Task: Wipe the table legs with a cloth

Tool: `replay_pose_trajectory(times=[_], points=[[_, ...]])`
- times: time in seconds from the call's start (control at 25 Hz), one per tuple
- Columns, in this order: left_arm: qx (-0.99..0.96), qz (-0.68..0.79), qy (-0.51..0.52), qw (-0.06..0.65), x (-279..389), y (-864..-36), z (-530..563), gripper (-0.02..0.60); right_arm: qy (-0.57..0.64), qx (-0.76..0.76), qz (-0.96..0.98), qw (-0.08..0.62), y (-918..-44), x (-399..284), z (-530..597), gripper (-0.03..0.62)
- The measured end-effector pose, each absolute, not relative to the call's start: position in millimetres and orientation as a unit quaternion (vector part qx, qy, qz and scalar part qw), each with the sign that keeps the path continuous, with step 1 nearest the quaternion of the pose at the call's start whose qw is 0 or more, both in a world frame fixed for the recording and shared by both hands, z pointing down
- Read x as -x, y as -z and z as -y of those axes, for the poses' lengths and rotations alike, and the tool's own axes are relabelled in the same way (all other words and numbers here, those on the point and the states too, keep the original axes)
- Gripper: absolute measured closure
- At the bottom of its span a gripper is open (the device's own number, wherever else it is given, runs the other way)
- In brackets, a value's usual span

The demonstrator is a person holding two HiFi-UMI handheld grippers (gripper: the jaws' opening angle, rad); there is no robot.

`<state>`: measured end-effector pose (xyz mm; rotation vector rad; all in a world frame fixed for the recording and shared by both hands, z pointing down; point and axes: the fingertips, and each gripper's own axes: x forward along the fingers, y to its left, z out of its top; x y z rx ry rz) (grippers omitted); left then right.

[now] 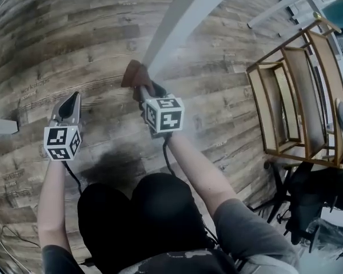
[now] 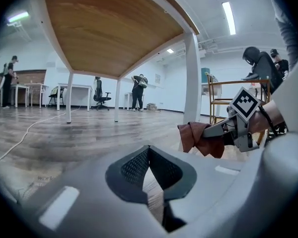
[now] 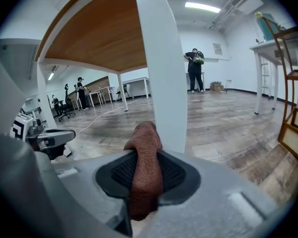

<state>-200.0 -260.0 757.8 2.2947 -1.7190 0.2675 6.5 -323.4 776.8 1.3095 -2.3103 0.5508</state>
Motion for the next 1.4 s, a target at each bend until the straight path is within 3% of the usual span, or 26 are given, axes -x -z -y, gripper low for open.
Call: replay_pose_trajectory(times=[0.44,0.76,1.08,1.4], points=[[-0.789,0.573,-0.117,0.186,171,-850,238,0.563,-0.237,-0.471,0.805,0.272,-879,-6,327,0.511],[-0.811,0.535,-0.144,0.188,144,-862,238,0.563,-0.253,-0.457,0.789,0.325,-922,-10,324,0.51],[-0.803,0.559,-0.137,0.154,162,-803,262,0.563,-0.222,-0.413,0.827,0.311,-871,-4,289,0.51],[-0.832,0.537,-0.096,0.1,128,-697,283,0.563,-0.124,-0.388,0.881,0.243,-736,-6,273,0.51]])
